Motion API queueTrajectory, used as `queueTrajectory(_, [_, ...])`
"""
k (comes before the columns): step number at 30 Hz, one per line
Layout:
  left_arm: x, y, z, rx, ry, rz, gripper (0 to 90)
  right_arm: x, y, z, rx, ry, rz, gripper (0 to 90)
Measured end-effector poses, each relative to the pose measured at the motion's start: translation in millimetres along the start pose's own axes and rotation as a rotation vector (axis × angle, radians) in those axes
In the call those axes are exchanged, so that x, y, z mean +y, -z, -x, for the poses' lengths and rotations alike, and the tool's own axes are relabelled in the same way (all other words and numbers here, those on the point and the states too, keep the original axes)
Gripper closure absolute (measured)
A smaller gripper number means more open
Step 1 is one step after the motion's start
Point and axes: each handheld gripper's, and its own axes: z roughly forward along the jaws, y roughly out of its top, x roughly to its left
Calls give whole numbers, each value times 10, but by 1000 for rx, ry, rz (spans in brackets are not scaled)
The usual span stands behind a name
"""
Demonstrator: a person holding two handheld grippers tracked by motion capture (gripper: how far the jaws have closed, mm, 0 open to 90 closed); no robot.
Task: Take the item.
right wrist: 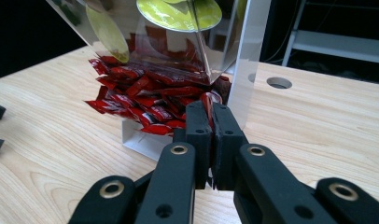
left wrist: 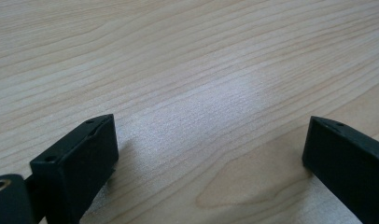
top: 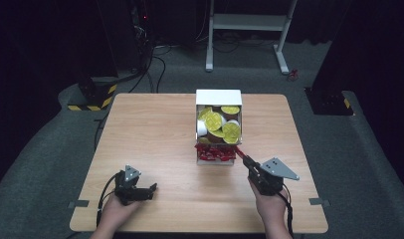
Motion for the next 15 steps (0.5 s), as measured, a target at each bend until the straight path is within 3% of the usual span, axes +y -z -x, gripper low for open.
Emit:
queueTrajectory(6, [-1, 1, 1, 0, 0, 0, 40, -1, 42, -8, 7, 22, 10, 877])
queueTrajectory(15, [-4, 3, 12, 2, 9, 1, 42, -34, 124, 37, 1, 2, 17, 878])
